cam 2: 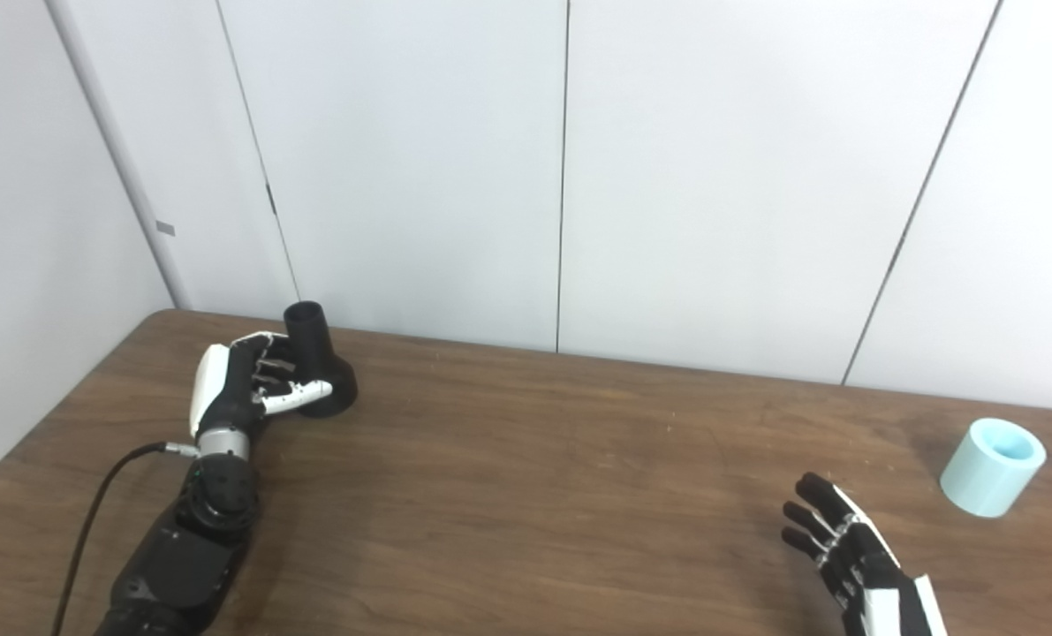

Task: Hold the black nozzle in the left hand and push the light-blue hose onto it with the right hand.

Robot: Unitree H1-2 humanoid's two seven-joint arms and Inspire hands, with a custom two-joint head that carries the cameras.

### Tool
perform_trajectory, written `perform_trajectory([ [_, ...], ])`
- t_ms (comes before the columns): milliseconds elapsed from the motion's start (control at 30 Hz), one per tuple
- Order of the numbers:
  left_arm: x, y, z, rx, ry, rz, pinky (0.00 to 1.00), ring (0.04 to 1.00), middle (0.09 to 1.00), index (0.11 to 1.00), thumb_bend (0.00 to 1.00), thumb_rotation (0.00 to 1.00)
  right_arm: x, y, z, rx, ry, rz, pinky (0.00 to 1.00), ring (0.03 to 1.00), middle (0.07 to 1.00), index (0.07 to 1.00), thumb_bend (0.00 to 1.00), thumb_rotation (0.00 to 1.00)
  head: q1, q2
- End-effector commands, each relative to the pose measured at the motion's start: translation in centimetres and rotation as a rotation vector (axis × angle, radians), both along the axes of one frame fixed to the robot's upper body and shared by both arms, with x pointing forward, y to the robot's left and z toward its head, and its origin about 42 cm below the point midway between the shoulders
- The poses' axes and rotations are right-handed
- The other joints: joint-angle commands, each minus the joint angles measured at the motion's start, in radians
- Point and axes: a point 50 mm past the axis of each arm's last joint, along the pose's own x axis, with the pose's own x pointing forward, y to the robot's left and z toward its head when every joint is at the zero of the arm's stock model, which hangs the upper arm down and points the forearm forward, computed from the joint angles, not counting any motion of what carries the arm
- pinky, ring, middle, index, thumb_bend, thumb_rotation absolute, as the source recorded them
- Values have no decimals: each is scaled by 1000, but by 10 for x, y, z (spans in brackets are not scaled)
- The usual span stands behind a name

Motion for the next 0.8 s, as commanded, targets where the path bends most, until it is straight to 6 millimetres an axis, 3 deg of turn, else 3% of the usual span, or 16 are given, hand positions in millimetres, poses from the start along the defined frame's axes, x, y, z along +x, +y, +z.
perform_trajectory([
  [0, 2, 2, 6, 46, 14, -21, 402, 514, 604, 483, 515, 69, -4, 2, -1, 17, 1, -13, 779, 834, 872, 841, 555, 1000, 0, 2],
  [767, -8, -31, -9, 52, 86, -143, 427, 504, 591, 484, 515, 69, -5, 4, 3, 18, -4, -11, 770, 825, 869, 838, 569, 1000, -11, 14],
])
